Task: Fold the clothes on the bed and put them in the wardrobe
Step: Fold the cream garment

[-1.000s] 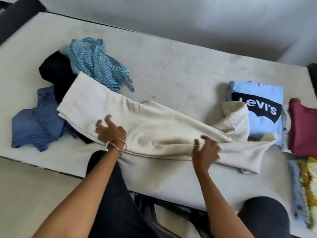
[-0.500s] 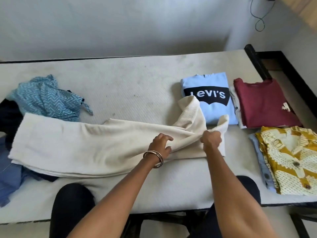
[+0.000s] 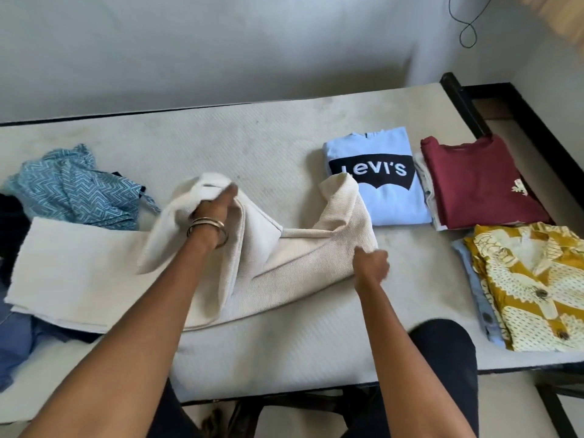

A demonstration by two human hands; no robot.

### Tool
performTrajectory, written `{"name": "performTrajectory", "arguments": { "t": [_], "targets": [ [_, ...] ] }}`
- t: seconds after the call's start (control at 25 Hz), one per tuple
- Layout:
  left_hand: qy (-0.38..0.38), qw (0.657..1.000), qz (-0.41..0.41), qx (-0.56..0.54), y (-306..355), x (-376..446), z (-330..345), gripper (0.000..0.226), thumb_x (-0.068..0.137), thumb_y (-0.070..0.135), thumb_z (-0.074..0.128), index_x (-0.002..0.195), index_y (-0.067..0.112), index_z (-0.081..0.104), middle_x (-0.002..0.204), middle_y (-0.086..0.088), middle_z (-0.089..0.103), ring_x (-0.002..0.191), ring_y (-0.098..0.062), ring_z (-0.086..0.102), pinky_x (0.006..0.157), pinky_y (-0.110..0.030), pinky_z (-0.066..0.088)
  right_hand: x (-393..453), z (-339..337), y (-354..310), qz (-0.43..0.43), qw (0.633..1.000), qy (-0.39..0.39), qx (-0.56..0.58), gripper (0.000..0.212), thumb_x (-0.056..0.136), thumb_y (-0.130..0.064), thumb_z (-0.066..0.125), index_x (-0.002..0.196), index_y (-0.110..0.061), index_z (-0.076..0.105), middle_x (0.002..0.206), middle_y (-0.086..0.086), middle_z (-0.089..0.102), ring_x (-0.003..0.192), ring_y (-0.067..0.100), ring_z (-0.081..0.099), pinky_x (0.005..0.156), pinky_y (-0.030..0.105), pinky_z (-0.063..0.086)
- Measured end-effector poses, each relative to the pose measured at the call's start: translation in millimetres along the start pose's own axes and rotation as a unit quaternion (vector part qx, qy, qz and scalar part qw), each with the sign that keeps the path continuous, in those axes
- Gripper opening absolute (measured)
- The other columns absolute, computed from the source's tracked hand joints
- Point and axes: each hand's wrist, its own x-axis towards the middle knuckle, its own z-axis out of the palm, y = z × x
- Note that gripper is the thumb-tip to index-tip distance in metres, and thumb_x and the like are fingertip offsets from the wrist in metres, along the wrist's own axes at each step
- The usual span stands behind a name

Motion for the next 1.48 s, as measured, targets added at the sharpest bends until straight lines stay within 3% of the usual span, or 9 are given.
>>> {"name": "performTrajectory", "arguments": {
  "t": [0.16,0.32,0.48,0.64,0.8,0.96,1.24,1.36,1.48],
  "targets": [
    [-0.127,0.914,-0.024,0.384,-44.4,4.2,-12.1,0.062,0.077,0.029,0.075,0.132,0.011,0.050,0.134,-0.014,0.052,0.112,-0.027,0.054,0.098,-0.034,0.044,17.3,3.6,5.6,0.151,0.974,-0.004,0.169,0.076,0.076,-0.027,0.083,0.132,0.005,0.044,0.131,0.021,0.055,0.120,0.038,0.054,0.099,0.046,0.048],
    [-0.250,0.865,0.071,0.430,-91.6,-29.5,16.0,0.051,0.074,0.026,0.080,0.120,0.013,0.064,0.119,-0.010,0.065,0.113,-0.024,0.059,0.100,-0.023,0.036,14.8,-2.7,-10.6,0.121,0.913,-0.112,0.374,0.035,0.084,-0.005,0.070,0.118,-0.006,0.061,0.110,0.009,0.060,0.088,0.021,0.062,0.081,0.032,0.055],
    [-0.339,0.757,0.189,0.526,-114.1,-46.7,43.1,0.088,0.073,0.046,0.076,0.147,0.032,0.031,0.143,-0.005,0.041,0.130,-0.028,0.041,0.108,-0.040,0.035,-1.0,-32.9,-0.7,0.005,0.758,-0.203,0.620,0.039,0.084,0.003,0.054,0.112,-0.022,0.062,0.116,0.004,0.065,0.102,0.021,0.066,0.097,0.041,0.050],
    [-0.447,0.627,0.217,0.600,-131.4,-73.3,50.2,0.113,0.067,0.059,0.074,0.149,0.046,-0.002,0.160,0.006,0.006,0.144,-0.026,0.018,0.110,-0.057,0.028,5.3,-79.6,15.2,-0.068,0.775,-0.104,0.620,0.058,0.080,0.018,0.045,0.120,-0.023,0.058,0.109,0.001,0.066,0.092,0.018,0.067,0.084,0.039,0.056],
    [-0.429,0.552,0.226,0.679,-165.3,-105.1,51.8,0.123,0.073,0.046,0.076,0.144,0.044,-0.024,0.160,0.005,-0.016,0.148,-0.031,0.001,0.106,-0.063,0.027,21.2,-116.5,25.7,0.061,0.803,0.077,0.588,0.050,0.078,0.015,0.047,0.110,-0.021,0.057,0.107,0.003,0.067,0.079,0.017,0.061,0.069,0.032,0.053],
    [-0.325,0.546,0.309,0.708,-189.6,-132.7,61.0,0.110,0.074,0.038,0.076,0.152,0.031,-0.001,0.157,-0.009,0.003,0.138,-0.034,0.028,0.093,-0.054,0.042,28.4,-143.2,36.1,0.143,0.855,0.030,0.498,0.047,0.073,-0.014,0.084,0.114,-0.010,0.063,0.109,0.007,0.070,0.099,0.029,0.066,0.072,0.042,0.056],
    [-0.330,0.549,0.417,0.645,-176.4,-138.1,78.5,0.079,0.082,0.013,0.065,0.150,0.027,0.027,0.121,-0.009,0.046,0.099,-0.031,0.056,0.068,-0.037,0.047,22.2,-181.4,25.8,-0.018,0.871,0.119,0.476,0.023,0.086,-0.003,0.066,0.102,-0.019,0.063,0.114,0.006,0.066,0.109,0.025,0.062,0.094,0.039,0.052],
    [-0.465,0.507,0.324,0.650,-174.9,-127.3,74.2,0.062,0.094,0.022,0.048,0.149,0.038,0.023,0.125,-0.005,0.042,0.109,-0.027,0.050,0.078,-0.033,0.042,22.3,-170.8,32.3,0.089,0.960,0.241,0.111,0.043,0.088,-0.005,0.059,0.129,-0.009,0.046,0.135,0.020,0.047,0.126,0.037,0.044,0.101,0.044,0.041],
    [-0.481,0.619,0.251,0.568,-178.9,-120.7,79.6,0.046,0.093,0.035,0.054,0.139,0.032,0.047,0.117,-0.005,0.058,0.110,-0.023,0.056,0.088,-0.030,0.043,18.6,-142.7,22.5,-0.062,0.932,0.268,-0.235,0.053,0.081,-0.002,0.059,0.131,-0.012,0.046,0.135,0.020,0.039,0.126,0.039,0.035,0.101,0.049,0.032]
  ]
}}
